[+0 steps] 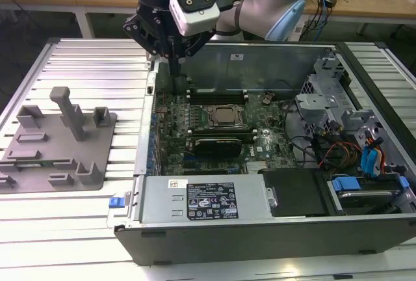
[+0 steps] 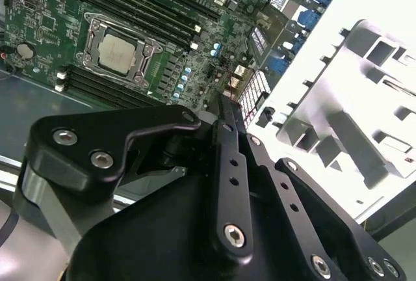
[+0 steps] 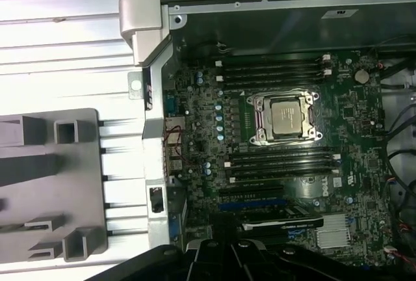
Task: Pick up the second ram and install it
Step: 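Reach for the second ram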
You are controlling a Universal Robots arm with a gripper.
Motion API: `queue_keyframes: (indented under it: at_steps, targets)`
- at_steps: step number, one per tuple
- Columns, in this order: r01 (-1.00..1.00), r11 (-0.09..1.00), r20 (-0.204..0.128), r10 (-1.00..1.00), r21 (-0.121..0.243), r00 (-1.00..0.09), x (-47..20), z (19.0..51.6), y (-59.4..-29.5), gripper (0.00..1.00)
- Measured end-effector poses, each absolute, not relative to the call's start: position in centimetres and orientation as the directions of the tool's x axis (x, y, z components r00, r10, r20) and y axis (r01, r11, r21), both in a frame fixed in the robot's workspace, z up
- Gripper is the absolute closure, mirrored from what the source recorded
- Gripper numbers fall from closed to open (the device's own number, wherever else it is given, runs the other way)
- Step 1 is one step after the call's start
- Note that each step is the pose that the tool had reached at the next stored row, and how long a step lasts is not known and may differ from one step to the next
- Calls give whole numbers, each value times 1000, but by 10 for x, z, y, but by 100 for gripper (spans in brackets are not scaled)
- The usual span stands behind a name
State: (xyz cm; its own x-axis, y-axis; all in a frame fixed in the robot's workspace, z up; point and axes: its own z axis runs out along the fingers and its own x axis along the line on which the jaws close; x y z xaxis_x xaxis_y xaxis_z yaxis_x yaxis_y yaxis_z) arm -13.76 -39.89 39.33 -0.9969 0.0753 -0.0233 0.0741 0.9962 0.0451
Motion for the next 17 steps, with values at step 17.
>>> queue_keyframes:
  at_steps: [17]
  targets:
    - [74, 996, -25, 75, 45, -997, -180, 393, -399, 92]
